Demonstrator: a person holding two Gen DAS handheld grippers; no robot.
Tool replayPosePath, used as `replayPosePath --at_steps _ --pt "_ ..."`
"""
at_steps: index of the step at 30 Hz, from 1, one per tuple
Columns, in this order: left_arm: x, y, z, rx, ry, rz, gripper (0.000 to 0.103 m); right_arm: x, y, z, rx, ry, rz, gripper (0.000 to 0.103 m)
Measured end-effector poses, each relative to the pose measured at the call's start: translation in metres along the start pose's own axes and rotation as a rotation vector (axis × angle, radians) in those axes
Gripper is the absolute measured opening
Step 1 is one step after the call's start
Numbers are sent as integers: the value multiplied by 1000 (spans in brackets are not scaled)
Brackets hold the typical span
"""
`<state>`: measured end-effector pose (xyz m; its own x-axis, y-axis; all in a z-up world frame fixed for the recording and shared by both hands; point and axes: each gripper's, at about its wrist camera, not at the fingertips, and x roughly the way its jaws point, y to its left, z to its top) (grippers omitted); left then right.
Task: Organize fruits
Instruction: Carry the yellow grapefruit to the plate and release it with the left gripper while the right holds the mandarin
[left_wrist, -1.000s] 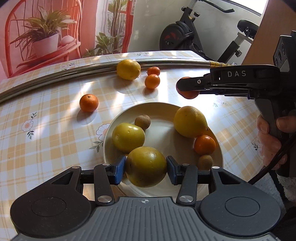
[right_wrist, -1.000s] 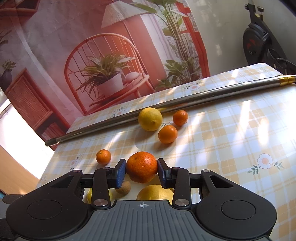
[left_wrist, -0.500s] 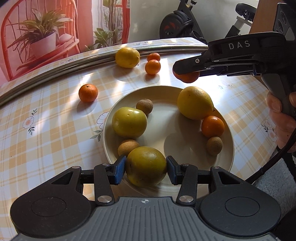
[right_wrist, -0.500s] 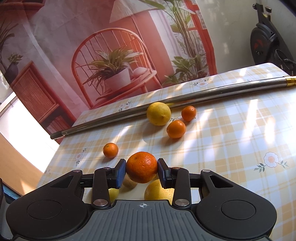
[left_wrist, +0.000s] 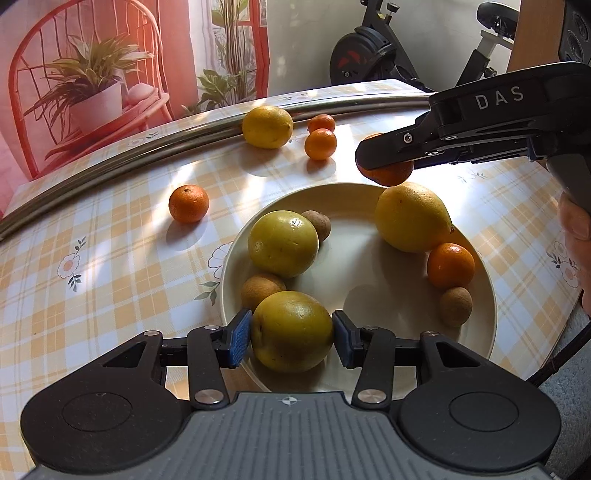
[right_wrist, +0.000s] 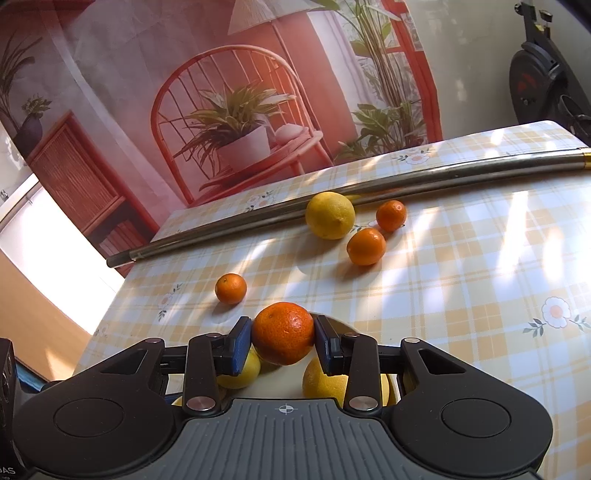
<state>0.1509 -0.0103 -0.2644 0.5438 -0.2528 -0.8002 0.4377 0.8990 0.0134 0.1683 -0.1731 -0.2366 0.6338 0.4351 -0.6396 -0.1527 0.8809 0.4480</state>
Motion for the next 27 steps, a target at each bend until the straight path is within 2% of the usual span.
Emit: replayPosePath --at_steps 13,27 --pt "15 0 15 37 -34 40 49 -2 -11 3 18 -19 -38 34" --pt "9 7 14 17 -84 6 50 -2 -13 4 22 -23 -44 34"
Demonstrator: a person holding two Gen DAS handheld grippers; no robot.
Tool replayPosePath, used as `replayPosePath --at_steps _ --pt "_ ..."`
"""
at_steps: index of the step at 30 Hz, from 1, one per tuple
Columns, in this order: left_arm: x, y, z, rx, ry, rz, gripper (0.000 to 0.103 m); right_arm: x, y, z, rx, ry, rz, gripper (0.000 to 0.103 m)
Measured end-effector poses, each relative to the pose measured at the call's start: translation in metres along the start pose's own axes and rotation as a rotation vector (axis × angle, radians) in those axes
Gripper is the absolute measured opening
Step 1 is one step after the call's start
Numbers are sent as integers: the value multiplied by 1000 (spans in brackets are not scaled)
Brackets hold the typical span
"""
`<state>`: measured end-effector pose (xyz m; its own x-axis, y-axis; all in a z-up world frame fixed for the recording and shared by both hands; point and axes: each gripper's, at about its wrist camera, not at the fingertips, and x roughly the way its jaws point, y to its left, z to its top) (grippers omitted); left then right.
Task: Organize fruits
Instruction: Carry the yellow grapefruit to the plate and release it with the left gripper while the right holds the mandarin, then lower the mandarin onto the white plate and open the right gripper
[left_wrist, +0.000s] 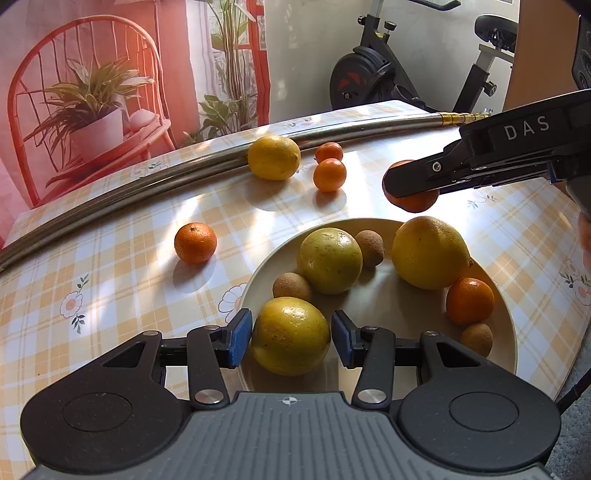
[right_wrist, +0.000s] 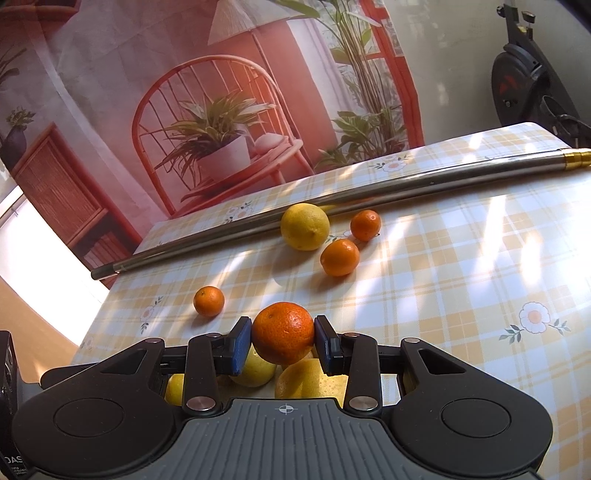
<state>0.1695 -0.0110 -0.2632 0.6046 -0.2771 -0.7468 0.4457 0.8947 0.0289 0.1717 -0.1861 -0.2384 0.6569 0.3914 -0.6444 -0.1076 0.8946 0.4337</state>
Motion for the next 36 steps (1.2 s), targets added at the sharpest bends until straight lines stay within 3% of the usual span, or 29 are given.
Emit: replayPosePath --at_steps 10,19,29,36 --pt "-17 11 1 -82 -56 -33 50 -1 8 -1 -25 12 18 34" --pt "-47 28 -1 -206 -126 -11 50 -2 23 -7 -66 50 45 34" --pt "-78 51 -11 -298 -130 80 50 7 60 -28 -197 213 68 34" --pt "-86 56 -16 -307 -148 93 50 25 83 -48 -251 339 83 34"
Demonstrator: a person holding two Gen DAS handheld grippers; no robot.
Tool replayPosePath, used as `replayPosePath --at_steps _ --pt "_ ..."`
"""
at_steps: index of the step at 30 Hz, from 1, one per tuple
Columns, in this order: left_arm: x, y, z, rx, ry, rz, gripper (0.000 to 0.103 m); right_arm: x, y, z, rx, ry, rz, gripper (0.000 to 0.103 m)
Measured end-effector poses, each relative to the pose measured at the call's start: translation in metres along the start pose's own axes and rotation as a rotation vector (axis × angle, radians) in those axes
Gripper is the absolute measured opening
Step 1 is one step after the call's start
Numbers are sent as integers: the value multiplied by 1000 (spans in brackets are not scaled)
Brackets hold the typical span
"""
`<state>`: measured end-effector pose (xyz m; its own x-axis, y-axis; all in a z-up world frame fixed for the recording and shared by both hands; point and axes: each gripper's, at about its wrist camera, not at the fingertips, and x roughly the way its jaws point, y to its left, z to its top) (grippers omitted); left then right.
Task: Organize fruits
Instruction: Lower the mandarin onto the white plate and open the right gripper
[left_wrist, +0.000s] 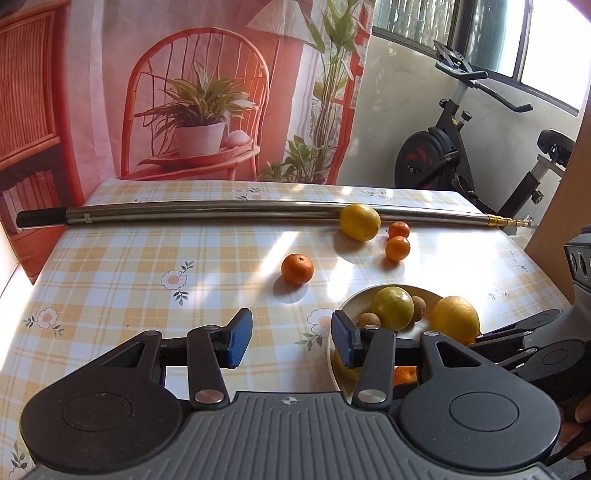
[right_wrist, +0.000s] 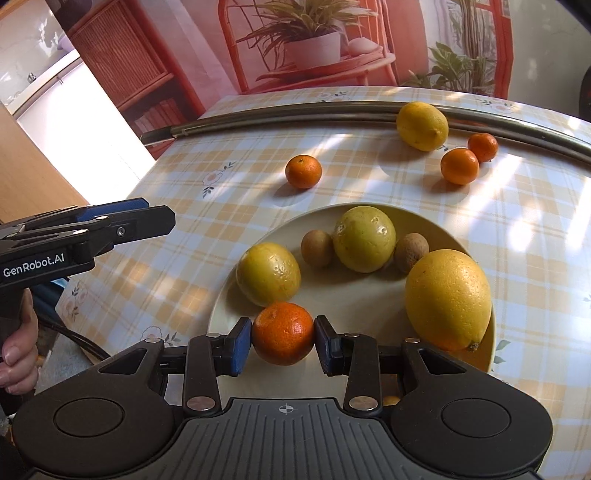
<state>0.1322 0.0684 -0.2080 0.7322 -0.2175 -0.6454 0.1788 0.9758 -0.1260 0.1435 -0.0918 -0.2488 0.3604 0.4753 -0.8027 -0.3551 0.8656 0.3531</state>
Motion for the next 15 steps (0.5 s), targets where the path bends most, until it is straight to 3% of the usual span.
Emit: replayPosePath --at_steps 15 --pt "2 18 -2 -77 -17 -14 50 30 13 11 -45 80 32 34"
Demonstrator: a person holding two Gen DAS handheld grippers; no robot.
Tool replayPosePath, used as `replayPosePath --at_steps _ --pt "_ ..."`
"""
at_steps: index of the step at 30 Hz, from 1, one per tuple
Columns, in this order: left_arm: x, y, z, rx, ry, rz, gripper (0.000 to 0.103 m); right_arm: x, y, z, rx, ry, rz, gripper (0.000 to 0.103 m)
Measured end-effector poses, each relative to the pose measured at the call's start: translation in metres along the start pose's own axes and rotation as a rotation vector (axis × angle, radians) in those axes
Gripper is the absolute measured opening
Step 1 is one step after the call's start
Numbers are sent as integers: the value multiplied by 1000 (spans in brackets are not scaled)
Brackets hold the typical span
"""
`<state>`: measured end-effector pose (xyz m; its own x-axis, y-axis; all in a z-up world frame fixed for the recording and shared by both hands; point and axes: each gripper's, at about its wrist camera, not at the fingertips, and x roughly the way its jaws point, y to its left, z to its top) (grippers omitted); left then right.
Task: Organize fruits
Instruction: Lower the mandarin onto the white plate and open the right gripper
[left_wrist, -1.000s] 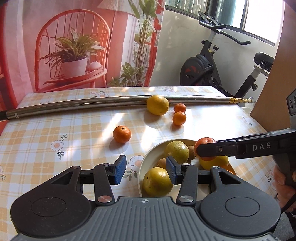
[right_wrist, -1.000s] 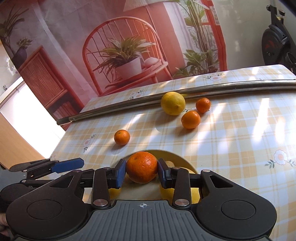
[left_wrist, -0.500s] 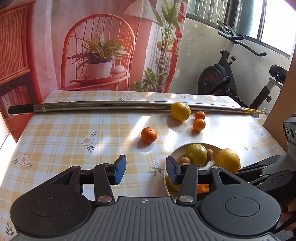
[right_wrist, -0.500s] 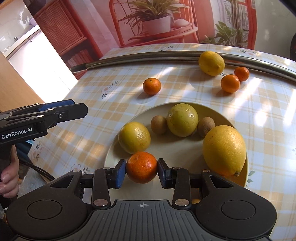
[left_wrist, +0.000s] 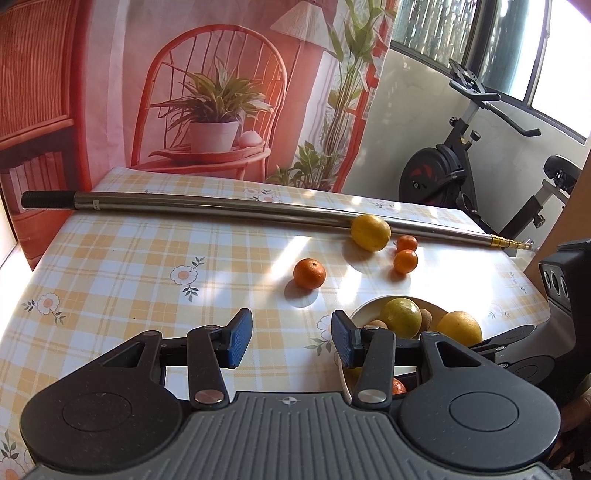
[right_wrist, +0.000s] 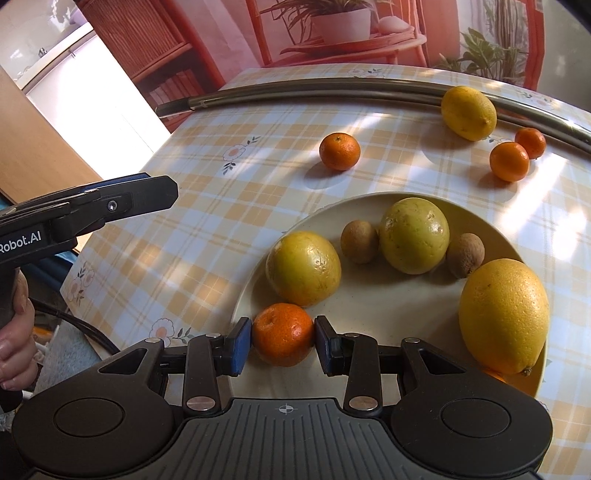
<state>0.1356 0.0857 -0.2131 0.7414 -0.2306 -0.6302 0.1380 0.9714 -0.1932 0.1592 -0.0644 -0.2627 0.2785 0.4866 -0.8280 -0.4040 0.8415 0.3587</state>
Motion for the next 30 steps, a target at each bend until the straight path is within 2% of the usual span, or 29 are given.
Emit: replayPosePath --at_steps 10,16,22,30 --pt "3 -1 0 2 15 7 50 8 -3 13 -15 4 33 34" --pt "4 -3 0 4 30 6 50 3 -8 11 -6 -9 55 38" --pt "7 -1 10 -9 26 1 50 -20 -18 8 15 -79 86 38" --pt "15 7 35 -36 16 -10 50 -58 -52 21 47 -207 3 38"
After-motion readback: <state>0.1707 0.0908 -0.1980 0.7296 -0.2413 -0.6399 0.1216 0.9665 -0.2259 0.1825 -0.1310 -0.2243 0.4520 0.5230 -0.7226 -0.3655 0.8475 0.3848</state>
